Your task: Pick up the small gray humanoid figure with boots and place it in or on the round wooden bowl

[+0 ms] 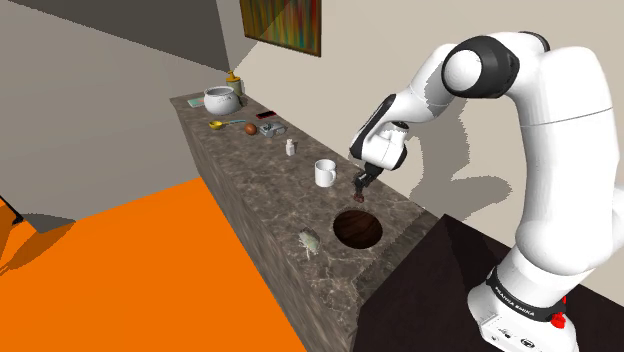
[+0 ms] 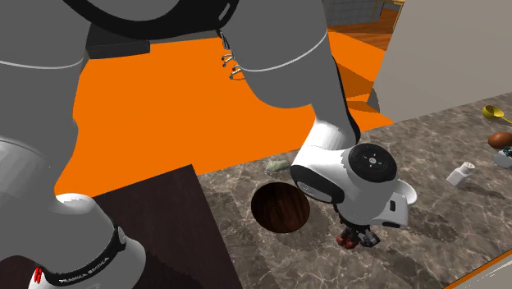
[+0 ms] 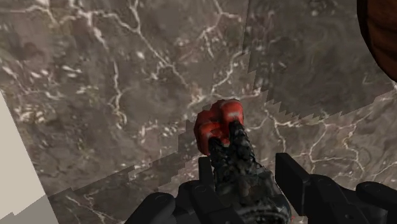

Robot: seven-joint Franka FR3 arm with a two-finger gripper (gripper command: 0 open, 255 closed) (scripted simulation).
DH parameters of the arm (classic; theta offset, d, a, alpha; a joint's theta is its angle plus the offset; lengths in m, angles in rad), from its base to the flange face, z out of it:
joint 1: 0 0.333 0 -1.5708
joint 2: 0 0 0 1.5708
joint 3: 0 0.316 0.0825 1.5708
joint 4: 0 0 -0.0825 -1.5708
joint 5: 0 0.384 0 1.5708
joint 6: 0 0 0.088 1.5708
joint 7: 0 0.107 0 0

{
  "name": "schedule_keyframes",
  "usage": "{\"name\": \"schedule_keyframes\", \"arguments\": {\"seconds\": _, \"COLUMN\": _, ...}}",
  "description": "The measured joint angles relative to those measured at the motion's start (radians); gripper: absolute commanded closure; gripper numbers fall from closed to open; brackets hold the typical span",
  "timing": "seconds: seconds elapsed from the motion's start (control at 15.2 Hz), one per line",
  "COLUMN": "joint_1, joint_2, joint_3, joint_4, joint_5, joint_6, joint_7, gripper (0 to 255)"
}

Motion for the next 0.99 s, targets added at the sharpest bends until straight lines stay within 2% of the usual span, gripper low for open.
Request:
{"name": "schedule_keyframes", "arguments": {"seconds": 0.46, "joint_1": 0.0, "joint_2": 0.0, "joint_3": -0.001, "joint_4": 0.0, "joint_5": 0.0, "joint_6": 0.0, "joint_7": 0.001, "gripper": 255}}
{"name": "schedule_keyframes", "arguments": {"seconds": 0.99, "joint_1": 0.057, "joint_2": -0.092, "joint_3": -0.07, "joint_4": -0.041, "joint_5": -0.061, "joint_6": -0.059, "joint_7": 0.072, "gripper": 255}}
